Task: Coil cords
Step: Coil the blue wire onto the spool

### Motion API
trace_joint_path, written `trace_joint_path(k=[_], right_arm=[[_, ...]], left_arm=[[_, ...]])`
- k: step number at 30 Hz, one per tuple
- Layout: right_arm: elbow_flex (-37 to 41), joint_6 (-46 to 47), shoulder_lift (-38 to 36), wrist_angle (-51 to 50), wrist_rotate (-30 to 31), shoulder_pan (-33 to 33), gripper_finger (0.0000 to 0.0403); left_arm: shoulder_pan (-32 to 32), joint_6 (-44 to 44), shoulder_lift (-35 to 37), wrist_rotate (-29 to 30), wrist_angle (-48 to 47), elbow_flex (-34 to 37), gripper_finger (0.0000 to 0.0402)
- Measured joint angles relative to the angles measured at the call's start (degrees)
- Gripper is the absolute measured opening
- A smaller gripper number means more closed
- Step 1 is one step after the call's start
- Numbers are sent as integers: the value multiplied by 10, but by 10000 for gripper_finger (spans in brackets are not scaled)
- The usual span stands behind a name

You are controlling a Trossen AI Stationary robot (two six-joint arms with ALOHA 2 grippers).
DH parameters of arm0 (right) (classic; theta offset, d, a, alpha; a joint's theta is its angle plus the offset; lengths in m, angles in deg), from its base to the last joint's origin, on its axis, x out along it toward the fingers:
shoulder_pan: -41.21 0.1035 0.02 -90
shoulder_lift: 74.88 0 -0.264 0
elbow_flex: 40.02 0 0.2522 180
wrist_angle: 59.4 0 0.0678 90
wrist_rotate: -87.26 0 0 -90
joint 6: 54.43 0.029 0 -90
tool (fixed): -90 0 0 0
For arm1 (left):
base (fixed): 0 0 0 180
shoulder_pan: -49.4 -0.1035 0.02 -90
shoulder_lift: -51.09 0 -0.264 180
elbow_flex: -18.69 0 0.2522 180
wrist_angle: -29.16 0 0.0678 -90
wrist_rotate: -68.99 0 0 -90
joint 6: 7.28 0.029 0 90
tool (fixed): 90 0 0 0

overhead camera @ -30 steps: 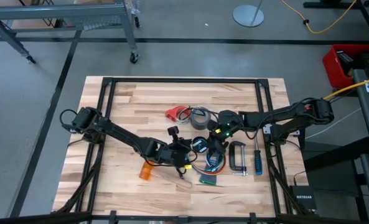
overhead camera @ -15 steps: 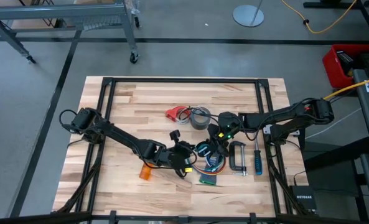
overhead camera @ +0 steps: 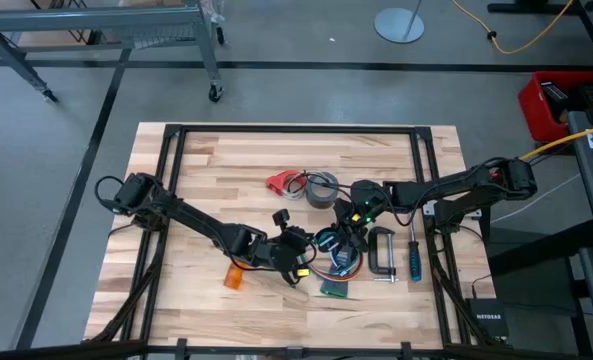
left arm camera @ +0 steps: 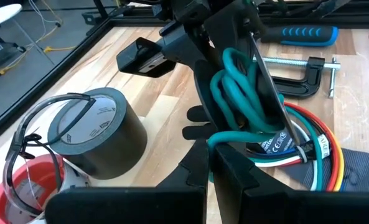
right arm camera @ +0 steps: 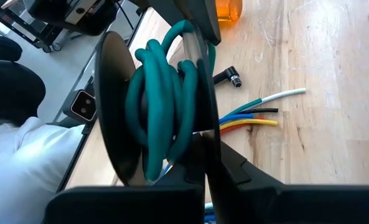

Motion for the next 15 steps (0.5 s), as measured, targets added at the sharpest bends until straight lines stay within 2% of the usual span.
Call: trace_joint_path(k=[7,15], right_arm=[[-2,0,0,-13,8,-1,5],[-2,0,0,-14,7,-1,5]], left_arm=[[-1,-5,0,-4,-24,0,5],[0,10,0,-4,-31,-1,47]])
